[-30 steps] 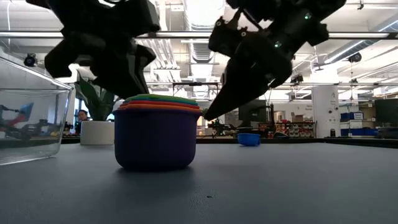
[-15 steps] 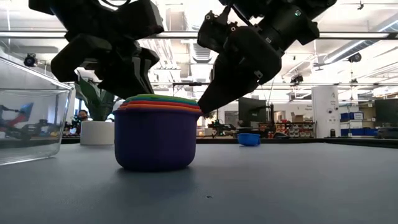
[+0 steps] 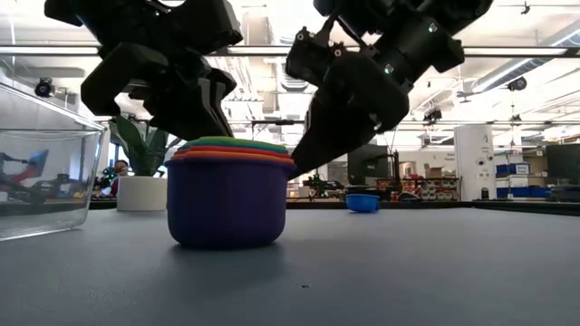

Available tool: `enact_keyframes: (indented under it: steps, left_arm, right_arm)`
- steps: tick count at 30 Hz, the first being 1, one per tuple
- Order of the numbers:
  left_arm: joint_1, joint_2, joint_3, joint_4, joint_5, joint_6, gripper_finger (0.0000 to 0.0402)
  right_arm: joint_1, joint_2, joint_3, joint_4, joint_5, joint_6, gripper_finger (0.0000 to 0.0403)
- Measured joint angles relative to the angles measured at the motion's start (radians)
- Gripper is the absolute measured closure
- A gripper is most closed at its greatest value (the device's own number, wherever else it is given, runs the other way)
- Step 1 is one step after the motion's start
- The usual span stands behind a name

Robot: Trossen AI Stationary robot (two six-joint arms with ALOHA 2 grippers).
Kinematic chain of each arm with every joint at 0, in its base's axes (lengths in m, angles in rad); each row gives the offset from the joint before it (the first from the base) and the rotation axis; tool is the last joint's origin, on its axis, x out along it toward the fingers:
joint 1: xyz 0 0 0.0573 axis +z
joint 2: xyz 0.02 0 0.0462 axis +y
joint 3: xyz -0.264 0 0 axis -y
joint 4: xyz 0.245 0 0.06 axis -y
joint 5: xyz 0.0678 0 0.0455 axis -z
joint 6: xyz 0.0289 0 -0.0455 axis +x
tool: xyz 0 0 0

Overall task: Nest measuring cups in basket
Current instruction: Stack the green measuring cup on top of the light blue measuring cup, then stack the blue measuring cup on top of the green measuring cup

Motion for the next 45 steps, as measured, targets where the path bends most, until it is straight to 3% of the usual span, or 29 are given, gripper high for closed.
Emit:
enact_keyframes:
  steps: [8, 23, 28, 34, 38, 45]
  left_arm:
    - [0.0, 0.033, 0.0, 0.031, 0.008, 0.0, 0.0402]
    - [0.0, -0.037, 0.001, -0.077, -0.003, -0.044, 0.0402]
    - [-0.008, -0.108, 0.002, -0.082, -0.004, 0.006, 0.0402]
    - [-0.014, -0.243, 0.002, -0.08, -0.005, 0.126, 0.0402]
    - [-0.014, -0.336, -0.001, -0.061, -0.008, 0.211, 0.0402]
    - [-0.013, -0.484, -0.121, 0.186, -0.089, 0.397, 0.0402]
  right_arm:
    - [0.0, 0.01, 0.0, 0.0, 0.0, -0.003, 0.0375]
    - [0.002, -0.026, 0.0, -0.07, 0.002, -0.003, 0.0375]
    - [0.002, -0.109, 0.0, -0.157, 0.019, -0.014, 0.0375]
    - [-0.004, -0.248, 0.0, -0.268, 0.151, -0.029, 0.0375]
    - [-0.03, -0.335, 0.0, -0.335, 0.178, -0.001, 0.0375]
    - [-0.12, -0.408, 0.0, -0.384, 0.178, 0.061, 0.0375]
